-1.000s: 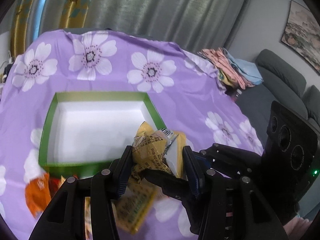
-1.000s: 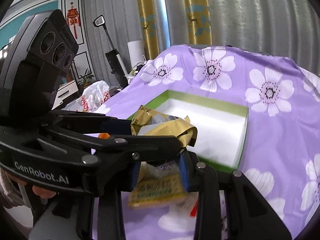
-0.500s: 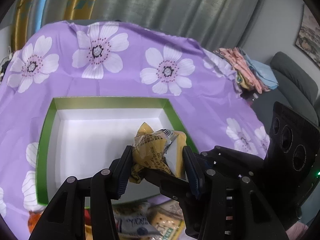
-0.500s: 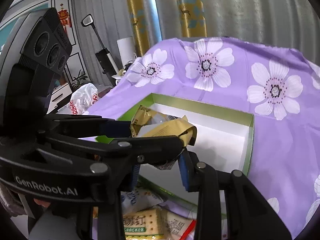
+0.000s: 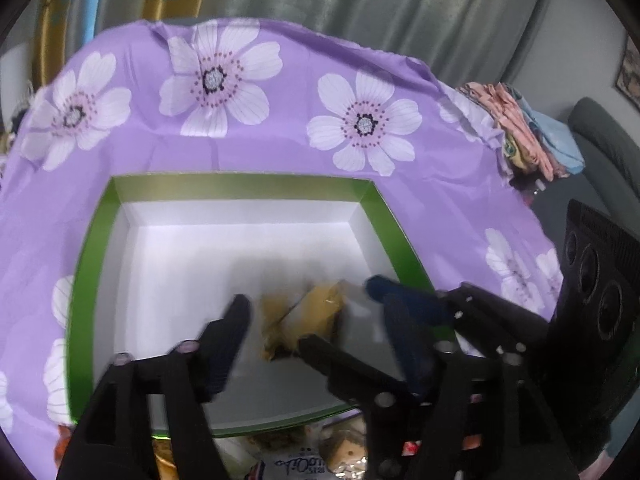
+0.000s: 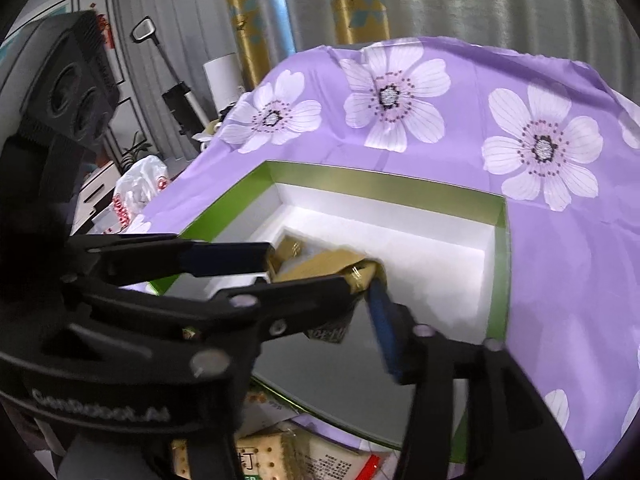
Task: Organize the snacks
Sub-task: 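Carry the gold candy over the green box and open the right gripper, then move the right gripper back toward the soda cracker pack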
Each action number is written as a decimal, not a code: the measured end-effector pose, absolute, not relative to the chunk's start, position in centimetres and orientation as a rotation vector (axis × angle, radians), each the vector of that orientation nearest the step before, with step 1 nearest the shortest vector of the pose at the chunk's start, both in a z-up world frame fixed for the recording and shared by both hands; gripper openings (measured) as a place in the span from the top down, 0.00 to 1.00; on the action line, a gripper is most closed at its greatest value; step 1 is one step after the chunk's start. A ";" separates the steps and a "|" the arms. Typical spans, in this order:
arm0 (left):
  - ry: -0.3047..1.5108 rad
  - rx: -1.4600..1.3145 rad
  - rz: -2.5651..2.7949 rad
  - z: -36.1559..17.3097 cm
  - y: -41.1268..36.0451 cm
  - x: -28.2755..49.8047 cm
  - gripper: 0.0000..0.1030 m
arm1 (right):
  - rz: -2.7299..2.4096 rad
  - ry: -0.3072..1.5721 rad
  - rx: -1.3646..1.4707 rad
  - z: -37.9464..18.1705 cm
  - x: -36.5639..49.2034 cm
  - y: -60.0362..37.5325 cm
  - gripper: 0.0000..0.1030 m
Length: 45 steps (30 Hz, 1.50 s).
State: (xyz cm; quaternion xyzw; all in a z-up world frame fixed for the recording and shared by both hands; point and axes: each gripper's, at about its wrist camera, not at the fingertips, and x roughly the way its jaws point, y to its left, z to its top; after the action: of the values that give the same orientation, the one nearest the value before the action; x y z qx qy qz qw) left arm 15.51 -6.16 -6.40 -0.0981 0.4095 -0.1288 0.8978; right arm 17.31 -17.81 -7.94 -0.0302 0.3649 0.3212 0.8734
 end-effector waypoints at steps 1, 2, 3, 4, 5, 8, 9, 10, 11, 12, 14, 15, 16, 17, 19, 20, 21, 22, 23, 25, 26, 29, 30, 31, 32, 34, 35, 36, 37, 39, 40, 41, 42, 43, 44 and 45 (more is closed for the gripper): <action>0.832 -0.186 -0.247 -6.1 -6.1 15.1 0.19 | 0.659 0.757 -0.051 -7.8 17.2 -18.2 0.37; 0.815 -0.169 -0.230 -5.7 -6.1 14.7 0.17 | 0.653 0.753 -0.042 -7.7 17.1 -18.5 0.37; 0.803 -0.156 -0.218 -5.5 -6.1 14.3 0.16 | 0.650 0.750 -0.038 -7.6 17.0 -18.8 0.37; 0.789 -0.136 -0.200 -5.1 -6.2 13.7 0.16 | 0.637 0.745 -0.038 -7.5 16.7 -19.1 0.36; 0.782 -0.124 -0.188 -4.9 -6.2 13.5 0.16 | 0.628 0.740 -0.040 -7.4 16.4 -19.4 0.35; 0.753 -0.062 -0.116 -4.0 -6.3 12.1 0.12 | 0.616 0.715 -0.036 -6.7 15.0 -20.4 0.29; 0.740 -0.048 -0.095 -3.6 -6.3 11.6 0.07 | 0.617 0.705 -0.032 -6.4 14.3 -20.7 0.27; 0.731 -0.042 -0.083 -3.4 -6.2 11.2 0.05 | 0.615 0.696 -0.028 -6.1 13.8 -21.1 0.26; 0.719 -0.037 -0.070 -3.1 -6.2 10.7 0.04 | 0.617 0.689 -0.024 -5.8 13.4 -21.2 0.24; 0.708 -0.034 -0.056 -2.7 -6.2 10.1 0.04 | 0.620 0.677 -0.019 -5.3 12.6 -21.6 0.24; 0.693 -0.032 -0.038 -2.0 -6.1 9.1 0.04 | 0.621 0.660 -0.020 -4.7 11.4 -21.9 0.23; 0.685 -0.031 -0.032 -1.7 -6.1 8.7 0.04 | 0.624 0.655 -0.019 -4.4 10.9 -21.9 0.22; 0.672 -0.028 -0.027 -1.3 -6.1 8.1 0.04 | 0.630 0.646 -0.019 -4.1 10.2 -22.1 0.21; 0.663 -0.026 -0.025 -1.1 -6.2 7.7 0.04 | 0.635 0.635 -0.019 -3.7 9.5 -22.2 0.20; 0.642 -0.025 -0.029 -0.5 -6.3 6.7 0.04 | 0.646 0.616 -0.023 -3.1 8.2 -22.3 0.20; 0.633 -0.025 -0.035 -0.1 -6.4 6.1 0.04 | 0.648 0.603 -0.034 -2.7 7.3 -22.3 0.20; 0.629 -0.022 -0.037 0.1 -6.5 5.7 0.04 | 0.651 0.595 -0.042 -2.4 6.7 -22.3 0.20; 0.626 -0.018 -0.037 0.2 -6.7 5.3 0.04 | 0.659 0.589 -0.048 -2.2 6.1 -22.4 0.20; 0.622 -0.014 -0.036 0.4 -6.8 4.9 0.04 | 0.667 0.583 -0.054 -1.9 5.5 -22.4 0.20; 0.617 -0.009 -0.034 0.7 -7.0 4.0 0.04 | 0.675 0.574 -0.063 -1.4 4.7 -22.5 0.20; 0.617 -0.009 -0.033 0.9 -7.1 3.7 0.04 | 0.679 0.569 -0.067 -1.3 4.2 -22.6 0.20; 0.610 -0.013 -0.031 1.2 -7.3 2.5 0.04 | 0.680 0.559 -0.076 -0.8 3.0 -22.6 0.20; 0.605 -0.012 -0.028 1.4 -7.4 1.9 0.04 | 0.680 0.556 -0.080 -0.6 2.7 -22.6 0.20; 0.601 -0.011 -0.029 1.4 -7.5 1.6 0.04 | 0.682 0.554 -0.082 -0.5 2.3 -22.7 0.20; 0.600 -0.007 -0.028 1.5 -7.7 1.1 0.04 | 0.686 0.553 -0.082 -0.3 1.9 -22.7 0.20; 0.601 -0.004 -0.025 1.5 -7.9 0.5 0.04 | 0.690 0.552 -0.087 -0.2 1.3 -22.8 0.20; 0.603 -0.003 -0.028 1.5 -8.0 0.1 0.04 | 0.691 0.552 -0.089 -0.2 1.0 -22.8 0.20; 0.605 -0.002 -0.027 1.5 -8.1 -0.1 0.04 | 0.693 0.552 -0.091 -0.2 0.7 -22.9 0.20; 0.608 -0.003 -0.025 1.5 -8.1 -0.4 0.04 | 0.693 0.553 -0.093 -0.2 0.5 -23.0 0.20; 0.617 -0.009 -0.028 1.3 -8.1 -0.9 0.04 | 0.691 0.557 -0.095 -0.2 0.1 -23.0 0.20; 0.621 -0.012 -0.028 1.2 -8.1 -1.0 0.04 | 0.691 0.560 -0.094 -0.2 -0.1 -23.1 0.20; 0.632 -0.019 -0.029 0.9 -8.1 -1.2 0.04 | 0.692 0.562 -0.093 -0.3 -0.3 -23.2 0.20; 0.644 -0.026 -0.034 0.6 -8.1 -1.4 0.04 | 0.692 0.569 -0.094 -0.5 -0.5 -23.3 0.20; 0.653 -0.033 -0.039 0.3 -8.0 -1.5 0.04 | 0.689 0.575 -0.097 -0.6 -0.6 -23.4 0.20; 0.672 -0.050 -0.046 -0.2 -7.8 -1.7 0.04 | 0.685 0.582 -0.101 -0.9 -0.8 -23.4 0.20; 0.683 -0.060 -0.048 -0.5 -7.6 -1.8 0.04 | 0.681 0.592 -0.106 -1.2 -0.9 -23.4 0.20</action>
State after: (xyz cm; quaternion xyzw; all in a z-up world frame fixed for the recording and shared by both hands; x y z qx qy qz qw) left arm -1.77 -7.58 -0.51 -0.0295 0.3350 -0.0234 0.9415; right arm -0.94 -23.39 -1.19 -0.0513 0.2858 0.3289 0.8986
